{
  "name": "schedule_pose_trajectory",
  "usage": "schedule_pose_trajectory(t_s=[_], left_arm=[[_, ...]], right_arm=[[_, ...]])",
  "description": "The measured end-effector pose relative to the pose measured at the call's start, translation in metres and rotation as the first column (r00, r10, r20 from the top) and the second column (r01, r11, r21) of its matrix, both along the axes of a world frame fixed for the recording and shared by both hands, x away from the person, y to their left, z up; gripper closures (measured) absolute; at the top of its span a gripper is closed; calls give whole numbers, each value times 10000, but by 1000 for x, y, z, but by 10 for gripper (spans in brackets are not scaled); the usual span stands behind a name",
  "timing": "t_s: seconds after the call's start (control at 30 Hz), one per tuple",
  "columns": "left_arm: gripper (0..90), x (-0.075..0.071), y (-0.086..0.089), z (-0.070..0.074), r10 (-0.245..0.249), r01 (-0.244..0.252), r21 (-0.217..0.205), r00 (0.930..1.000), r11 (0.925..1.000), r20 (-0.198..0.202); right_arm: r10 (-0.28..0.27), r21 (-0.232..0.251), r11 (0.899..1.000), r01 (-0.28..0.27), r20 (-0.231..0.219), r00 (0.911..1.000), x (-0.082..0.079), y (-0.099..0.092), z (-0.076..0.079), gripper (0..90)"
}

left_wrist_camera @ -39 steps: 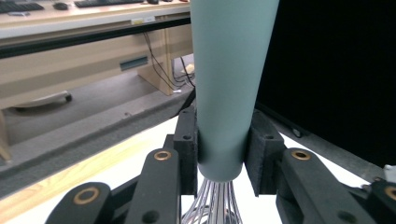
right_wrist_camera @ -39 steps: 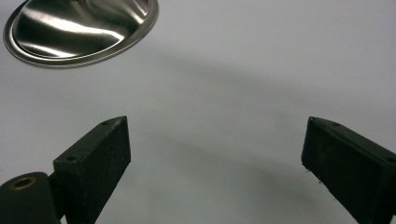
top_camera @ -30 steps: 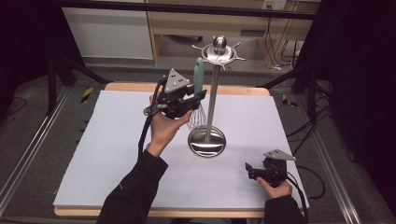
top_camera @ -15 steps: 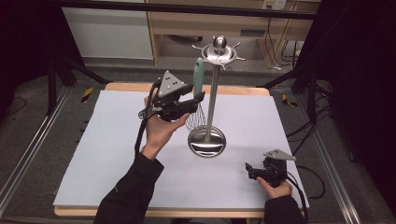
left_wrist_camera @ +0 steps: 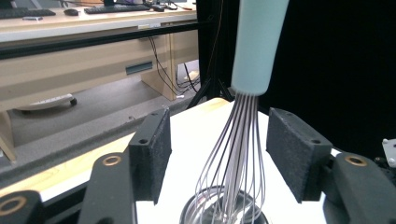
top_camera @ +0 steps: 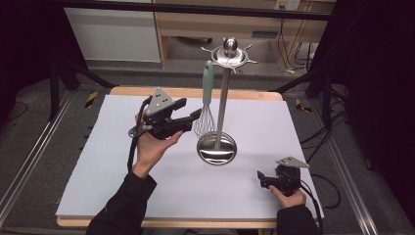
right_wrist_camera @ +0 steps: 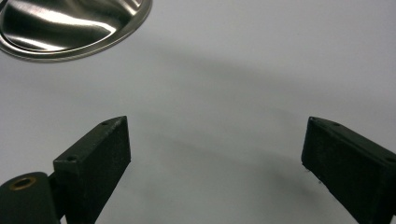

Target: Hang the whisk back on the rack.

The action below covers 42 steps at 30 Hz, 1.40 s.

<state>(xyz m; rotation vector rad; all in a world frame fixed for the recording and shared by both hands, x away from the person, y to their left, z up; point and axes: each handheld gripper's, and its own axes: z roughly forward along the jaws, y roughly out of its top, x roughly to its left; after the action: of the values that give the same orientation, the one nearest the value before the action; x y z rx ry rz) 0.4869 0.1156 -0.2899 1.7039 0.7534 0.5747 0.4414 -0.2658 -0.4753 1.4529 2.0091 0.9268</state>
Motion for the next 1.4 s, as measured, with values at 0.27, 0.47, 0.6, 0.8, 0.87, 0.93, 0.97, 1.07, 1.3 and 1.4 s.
schedule_pose_trajectory(t_s=[0.27, 0.47, 0.6, 0.8, 0.87, 0.93, 0.97, 1.07, 1.3, 1.4], left_arm=[[373, -6, 20, -24, 151, -145, 163, 9994, 9998, -326], [354, -10, 36, -48, 345, -322, 365, 9974, 9988, -632], [348, -10, 48, -64, 583, -533, 580, 9944, 9969, -880], [328, -11, 65, -91, 970, -851, 997, 9879, 9914, -1212], [323, -12, 72, -99, 1141, -1001, 1053, 9841, 9894, -1358], [321, -12, 78, -106, 1304, -1140, 1108, 9795, 9873, -1537], [320, -12, 82, -110, 1398, -1215, 1195, 9772, 9854, -1596], [310, -13, 92, -119, 1616, -1411, 1219, 9705, 9825, -1790], [287, -20, 114, -143, 2039, -1734, 1525, 9551, 9730, -2150], [282, -22, 124, -150, 2231, -1882, 1645, 9474, 9683, -2296]], right_arm=[[-54, -38, 10000, 54, -37, 10000, 0, 0, -1, 85], [-138, -110, 9998, 138, 25, 9999, -1, 0, 0, 84], [-223, -170, 9996, 223, -8, 9998, -1, -1, -1, 84], [-287, -219, 9993, 288, 14, 9996, -3, -3, 0, 84], [-324, -232, 9992, 324, 12, 9995, -3, -3, 0, 83], [-390, -172, 9991, 390, -14, 9992, -4, -3, 0, 82], [-426, -181, 9989, 426, -10, 9991, -4, -4, 0, 80], [-426, -247, 9988, 427, 11, 9991, -3, -6, -1, 78], [-540, -43, 9985, 540, 10, 9985, -5, -9, 0, 71], [-564, -70, 9984, 564, 3, 9984, -5, -10, -2, 71]])
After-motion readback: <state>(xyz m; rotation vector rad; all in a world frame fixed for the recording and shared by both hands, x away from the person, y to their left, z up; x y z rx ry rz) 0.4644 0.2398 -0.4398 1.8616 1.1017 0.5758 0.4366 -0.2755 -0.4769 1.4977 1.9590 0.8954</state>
